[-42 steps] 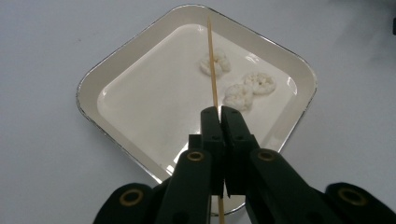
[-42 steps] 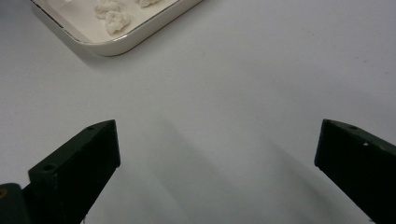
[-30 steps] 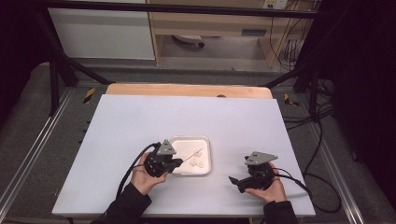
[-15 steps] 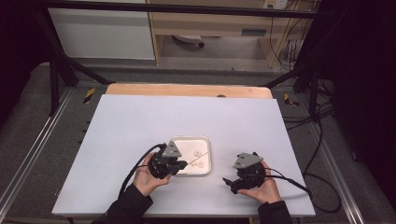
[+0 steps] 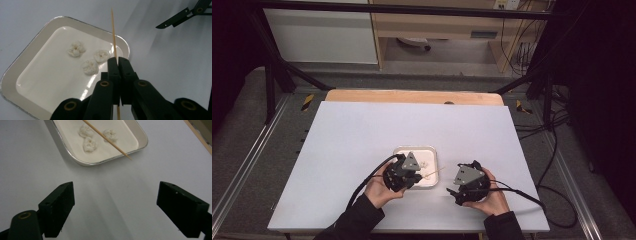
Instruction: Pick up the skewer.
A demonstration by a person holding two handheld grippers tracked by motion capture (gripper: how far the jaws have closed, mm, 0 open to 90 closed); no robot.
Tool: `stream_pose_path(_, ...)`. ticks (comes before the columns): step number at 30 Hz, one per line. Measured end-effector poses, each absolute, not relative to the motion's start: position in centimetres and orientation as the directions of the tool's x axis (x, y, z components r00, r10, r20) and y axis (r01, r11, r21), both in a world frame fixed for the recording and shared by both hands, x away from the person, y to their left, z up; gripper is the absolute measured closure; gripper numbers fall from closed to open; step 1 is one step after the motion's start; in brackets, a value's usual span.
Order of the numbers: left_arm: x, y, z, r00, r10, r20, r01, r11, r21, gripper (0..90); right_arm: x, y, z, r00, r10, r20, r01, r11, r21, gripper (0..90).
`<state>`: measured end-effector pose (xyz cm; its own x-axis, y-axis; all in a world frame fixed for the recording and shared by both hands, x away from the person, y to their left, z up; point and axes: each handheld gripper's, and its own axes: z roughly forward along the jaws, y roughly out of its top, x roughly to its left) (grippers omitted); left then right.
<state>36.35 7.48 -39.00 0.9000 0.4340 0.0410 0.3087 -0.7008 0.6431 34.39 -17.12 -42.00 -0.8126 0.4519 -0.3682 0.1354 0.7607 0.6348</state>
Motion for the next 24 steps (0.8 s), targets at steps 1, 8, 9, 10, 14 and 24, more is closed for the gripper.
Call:
stream_pose_path(1,36.4,7.2,-39.0,0.902,0.429,0.041,0.305,-0.704,0.641,88.7,34.4,-17.1,-41.9,-0.812,0.447,-0.375,0.127,0.763,0.633,18.4)
stream_pose_path(8,36.5,5.4,-38.6,0.917,0.394,0.053,0.279,-0.733,0.621,88.6,34.4,-16.6,-41.7,-0.816,0.378,-0.437,0.046,0.796,0.603,25.2)
stream_pose_path(9,36.4,5.2,-38.6,0.919,0.39,0.054,0.276,-0.736,0.618,88.7,34.4,-16.5,-41.7,-0.816,0.364,-0.45,0.033,0.805,0.592,26.3)
stream_pose_path(10,36.4,5.0,-38.5,0.922,0.384,0.052,0.272,-0.738,0.618,88.7,34.4,-16.5,-41.7,-0.816,0.364,-0.45,0.033,0.805,0.592,26.3)
stream_pose_path(14,36.4,4.3,-38.4,0.93,0.363,0.053,0.258,-0.751,0.607,88.6,34.4,-16.3,-41.8,-0.819,0.303,-0.488,-0.021,0.833,0.552,34.5)
stream_pose_path(24,36.1,3.2,-38.4,0.943,0.33,0.04,0.244,-0.768,0.593,88.6,34.3,-16.3,-42.1,-0.818,0.172,-0.548,-0.13,0.874,0.469,50.5)
